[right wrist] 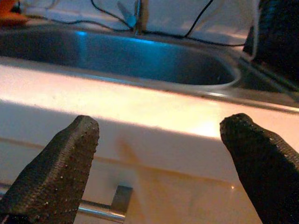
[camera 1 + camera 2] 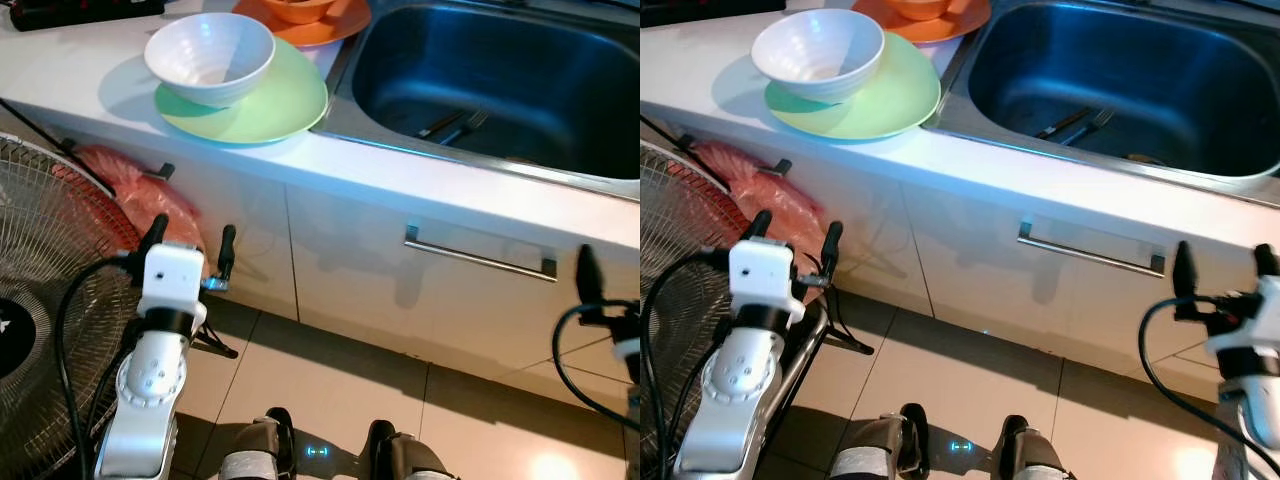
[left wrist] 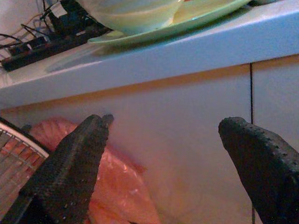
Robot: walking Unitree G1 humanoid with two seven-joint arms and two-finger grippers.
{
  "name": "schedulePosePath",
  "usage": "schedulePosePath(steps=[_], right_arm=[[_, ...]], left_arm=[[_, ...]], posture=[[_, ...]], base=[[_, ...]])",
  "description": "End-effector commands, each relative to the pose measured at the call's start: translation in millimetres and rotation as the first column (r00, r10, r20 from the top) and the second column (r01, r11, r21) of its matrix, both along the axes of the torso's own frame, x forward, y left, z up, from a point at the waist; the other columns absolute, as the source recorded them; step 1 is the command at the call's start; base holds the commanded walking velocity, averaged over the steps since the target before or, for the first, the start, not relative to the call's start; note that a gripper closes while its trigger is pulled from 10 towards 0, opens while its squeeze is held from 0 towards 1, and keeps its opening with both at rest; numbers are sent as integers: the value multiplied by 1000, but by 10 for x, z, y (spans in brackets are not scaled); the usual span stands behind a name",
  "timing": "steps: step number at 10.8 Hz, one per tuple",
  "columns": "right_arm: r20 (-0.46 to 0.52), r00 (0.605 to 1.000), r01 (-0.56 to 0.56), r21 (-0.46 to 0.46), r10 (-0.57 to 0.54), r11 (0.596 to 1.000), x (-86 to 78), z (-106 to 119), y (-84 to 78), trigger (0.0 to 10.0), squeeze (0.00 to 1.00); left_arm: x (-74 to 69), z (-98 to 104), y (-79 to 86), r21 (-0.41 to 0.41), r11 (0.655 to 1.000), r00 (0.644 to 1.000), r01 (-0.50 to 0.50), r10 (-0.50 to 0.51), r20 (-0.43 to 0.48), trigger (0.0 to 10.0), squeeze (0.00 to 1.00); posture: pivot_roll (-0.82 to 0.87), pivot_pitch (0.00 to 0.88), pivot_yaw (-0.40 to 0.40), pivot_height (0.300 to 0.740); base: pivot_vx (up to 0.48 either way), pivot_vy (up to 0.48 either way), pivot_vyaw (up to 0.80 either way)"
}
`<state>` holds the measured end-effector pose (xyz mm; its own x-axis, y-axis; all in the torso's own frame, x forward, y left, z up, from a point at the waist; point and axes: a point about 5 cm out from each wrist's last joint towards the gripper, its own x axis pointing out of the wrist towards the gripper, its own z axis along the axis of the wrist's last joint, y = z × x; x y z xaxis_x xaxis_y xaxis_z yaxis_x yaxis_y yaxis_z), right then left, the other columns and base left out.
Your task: Kitchen organization
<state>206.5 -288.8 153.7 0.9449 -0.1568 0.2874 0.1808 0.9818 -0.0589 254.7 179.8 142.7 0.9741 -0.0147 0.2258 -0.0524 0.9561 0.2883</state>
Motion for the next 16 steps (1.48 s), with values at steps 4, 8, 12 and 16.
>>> schedulePosePath(steps=[4, 8, 12, 16], right_arm=[[-194, 981, 29, 65, -15, 997, -210, -480, -10, 10000, 0], [-533, 841, 12, 184, 89, 983, -214, -1448, 121, 10000, 0], [-800, 572, -3, 220, 182, 975, -281, -2126, 521, 10000, 0], [-855, 480, -18, 216, 198, 976, -439, -2298, 637, 10000, 0]], left_arm=[[-210, -531, 174, 44, 997, 983, -66, 72, -168, 10000, 0], [-434, -1306, 316, 27, 991, 875, -134, 131, -466, 10000, 0], [-642, -1970, 213, -25, 983, 670, -184, 107, -734, 10000, 0], [-963, -2248, 315, 9, 966, 503, -260, 143, -853, 10000, 0]], posture=[[34, 241, 18, 740], [50, 231, 0, 740], [51, 224, -15, 740], [40, 226, -22, 740]], base=[[0, 0, 0], [0, 0, 0], [0, 0, 0], [0, 0, 0]])
